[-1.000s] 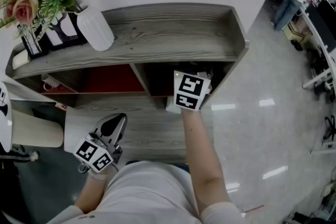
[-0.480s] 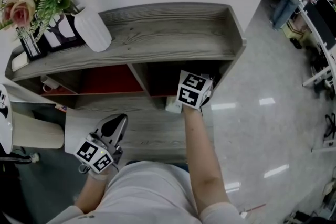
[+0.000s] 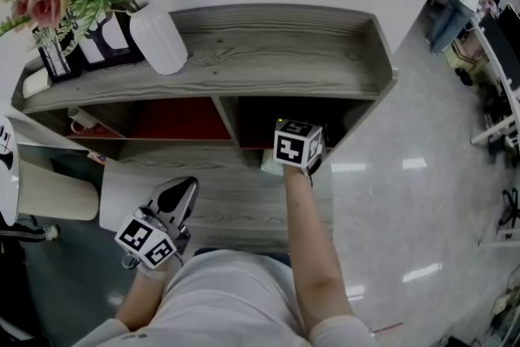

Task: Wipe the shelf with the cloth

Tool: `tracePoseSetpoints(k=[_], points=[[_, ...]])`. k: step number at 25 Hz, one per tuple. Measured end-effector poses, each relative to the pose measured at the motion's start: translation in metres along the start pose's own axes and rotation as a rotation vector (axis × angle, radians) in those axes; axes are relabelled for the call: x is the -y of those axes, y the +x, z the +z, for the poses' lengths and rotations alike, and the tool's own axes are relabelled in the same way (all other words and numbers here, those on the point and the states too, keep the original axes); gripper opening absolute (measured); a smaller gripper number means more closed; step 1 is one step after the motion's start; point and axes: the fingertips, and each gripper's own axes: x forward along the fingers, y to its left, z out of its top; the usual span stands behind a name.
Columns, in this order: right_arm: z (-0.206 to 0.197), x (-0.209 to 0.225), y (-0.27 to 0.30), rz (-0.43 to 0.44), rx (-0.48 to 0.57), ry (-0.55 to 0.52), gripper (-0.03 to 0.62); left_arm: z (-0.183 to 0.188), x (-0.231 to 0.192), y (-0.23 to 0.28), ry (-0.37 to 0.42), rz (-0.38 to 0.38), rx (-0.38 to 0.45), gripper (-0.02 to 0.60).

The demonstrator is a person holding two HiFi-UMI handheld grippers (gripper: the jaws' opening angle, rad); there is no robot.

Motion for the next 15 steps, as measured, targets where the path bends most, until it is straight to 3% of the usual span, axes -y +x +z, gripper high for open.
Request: tracePoseSetpoints(k=[6, 15], points=[[0.014, -0.05, -0.001, 0.086, 0.03, -0.037, 0.109, -0.003, -0.01, -0.011, -0.014, 0.043, 0.006, 0.015], [0.067, -0.059, -0.025, 0.124, 0.152, -0.016, 0.109, -0.004, -0.014, -0.013, -0.026, 0.061, 0.01, 0.015]])
